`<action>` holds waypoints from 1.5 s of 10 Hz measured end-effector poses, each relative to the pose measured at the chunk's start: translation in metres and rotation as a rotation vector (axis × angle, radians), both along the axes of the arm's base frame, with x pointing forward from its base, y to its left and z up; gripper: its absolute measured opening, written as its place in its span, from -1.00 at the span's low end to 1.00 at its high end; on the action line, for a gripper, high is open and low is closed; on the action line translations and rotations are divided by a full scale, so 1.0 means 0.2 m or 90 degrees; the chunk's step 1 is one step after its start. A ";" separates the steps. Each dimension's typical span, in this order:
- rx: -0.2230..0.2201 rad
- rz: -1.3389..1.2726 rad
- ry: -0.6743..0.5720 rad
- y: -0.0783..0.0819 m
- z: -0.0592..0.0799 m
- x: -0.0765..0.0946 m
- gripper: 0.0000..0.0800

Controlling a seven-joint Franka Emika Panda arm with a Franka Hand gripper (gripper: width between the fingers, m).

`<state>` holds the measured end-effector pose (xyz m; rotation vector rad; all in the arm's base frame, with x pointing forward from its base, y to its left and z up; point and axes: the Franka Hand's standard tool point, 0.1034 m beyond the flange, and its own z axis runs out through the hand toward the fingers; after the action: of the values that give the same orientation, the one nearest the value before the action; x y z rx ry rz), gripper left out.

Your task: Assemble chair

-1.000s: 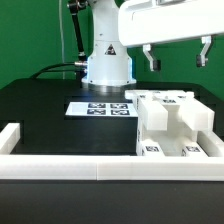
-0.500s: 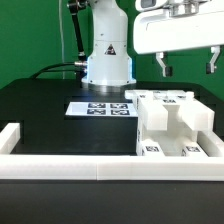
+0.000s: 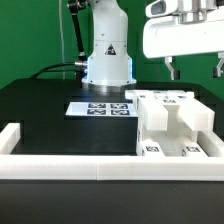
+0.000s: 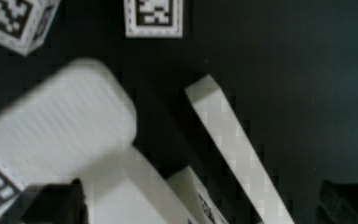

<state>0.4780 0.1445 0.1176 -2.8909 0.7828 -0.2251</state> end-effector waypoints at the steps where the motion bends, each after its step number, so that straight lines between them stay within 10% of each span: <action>1: 0.001 0.002 0.002 0.02 -0.02 -0.04 0.62; 15: -0.028 0.141 0.010 0.12 -0.07 -0.18 0.62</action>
Offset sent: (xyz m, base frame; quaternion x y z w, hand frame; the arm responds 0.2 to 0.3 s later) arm 0.0000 0.0000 0.0000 0.0000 0.0000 0.0000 1.0000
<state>0.4423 0.1685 0.1041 -2.9932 0.4588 -0.1963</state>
